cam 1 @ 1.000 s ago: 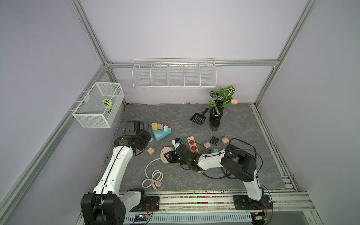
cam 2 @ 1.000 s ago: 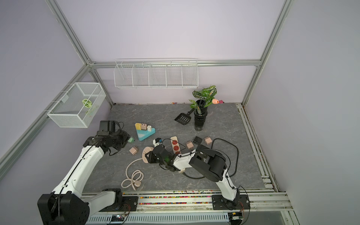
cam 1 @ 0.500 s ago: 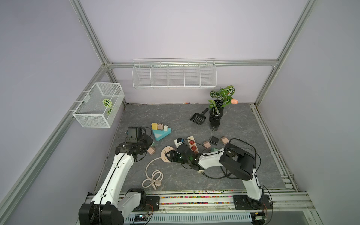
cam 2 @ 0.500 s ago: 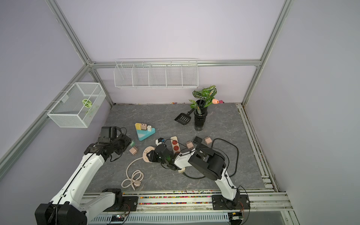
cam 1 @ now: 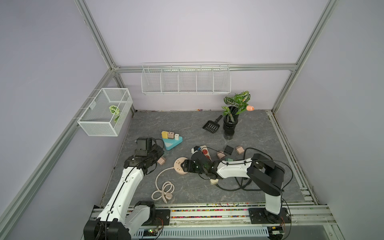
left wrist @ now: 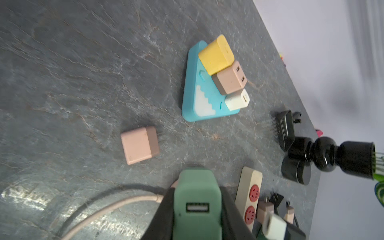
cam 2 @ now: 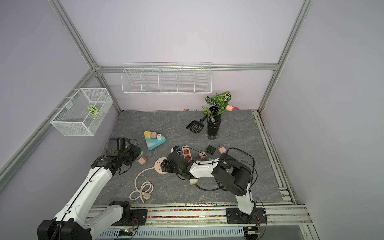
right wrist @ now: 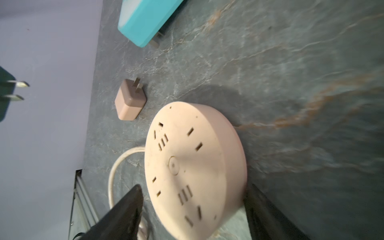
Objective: Pull the plug off the socket
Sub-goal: Place the socket at the center of the board.
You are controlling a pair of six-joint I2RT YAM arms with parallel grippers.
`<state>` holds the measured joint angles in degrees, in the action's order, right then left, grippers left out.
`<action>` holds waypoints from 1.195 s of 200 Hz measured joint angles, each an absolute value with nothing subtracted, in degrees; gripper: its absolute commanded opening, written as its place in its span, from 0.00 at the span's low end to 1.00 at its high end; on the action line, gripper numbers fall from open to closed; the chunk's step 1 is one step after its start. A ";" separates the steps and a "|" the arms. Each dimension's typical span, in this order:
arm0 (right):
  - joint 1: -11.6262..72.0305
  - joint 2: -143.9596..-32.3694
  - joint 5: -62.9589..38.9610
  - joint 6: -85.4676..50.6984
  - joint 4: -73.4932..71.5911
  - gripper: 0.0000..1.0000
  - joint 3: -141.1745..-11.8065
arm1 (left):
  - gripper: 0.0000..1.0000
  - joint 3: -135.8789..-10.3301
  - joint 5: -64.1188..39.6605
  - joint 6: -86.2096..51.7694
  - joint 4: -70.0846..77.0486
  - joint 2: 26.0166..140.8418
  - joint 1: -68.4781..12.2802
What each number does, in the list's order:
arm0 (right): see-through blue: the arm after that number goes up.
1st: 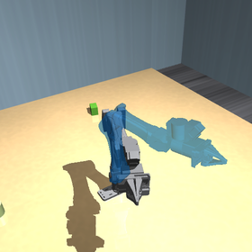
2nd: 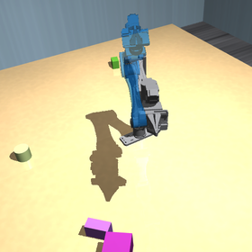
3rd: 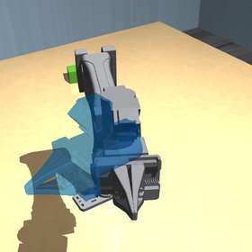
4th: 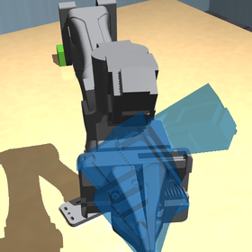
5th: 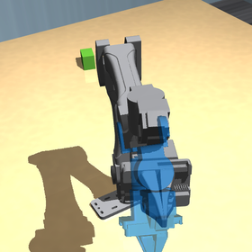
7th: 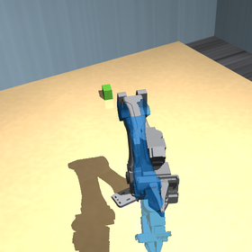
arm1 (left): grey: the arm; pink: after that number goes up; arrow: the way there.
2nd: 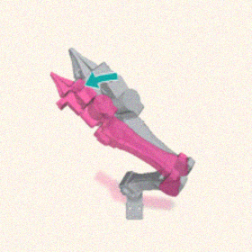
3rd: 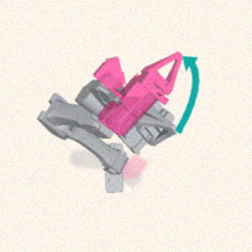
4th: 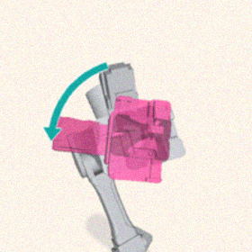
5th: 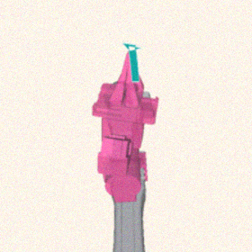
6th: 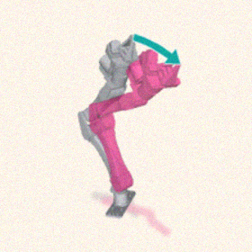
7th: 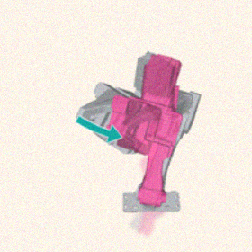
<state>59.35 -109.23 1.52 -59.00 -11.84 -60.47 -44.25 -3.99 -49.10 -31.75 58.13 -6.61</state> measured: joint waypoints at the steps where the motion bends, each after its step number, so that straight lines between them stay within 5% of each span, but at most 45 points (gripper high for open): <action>1: 59.37 -108.95 1.67 -58.83 -11.44 0.80 -60.47 | 0.00 -44.16 -3.79 -49.19 -31.42 58.13 -6.44; 56: 61.21 -99.33 4.47 -50.19 0.25 0.81 -62.22 | 0.00 -44.82 -6.52 -51.81 -21.43 69.12 5.96; 116: 62.87 -88.01 8.51 -40.86 5.32 0.82 -60.95 | 0.00 -48.01 -12.58 -52.93 -12.60 86.87 8.82; 196: 61.43 -84.55 14.79 -37.34 9.93 0.83 -57.47 | 0.70 -46.96 -16.91 -54.74 -6.46 93.80 11.73; 239: 60.05 -83.55 15.84 -36.32 11.03 0.82 -57.49 | 0.79 -47.18 -10.63 -54.78 -14.17 90.24 11.73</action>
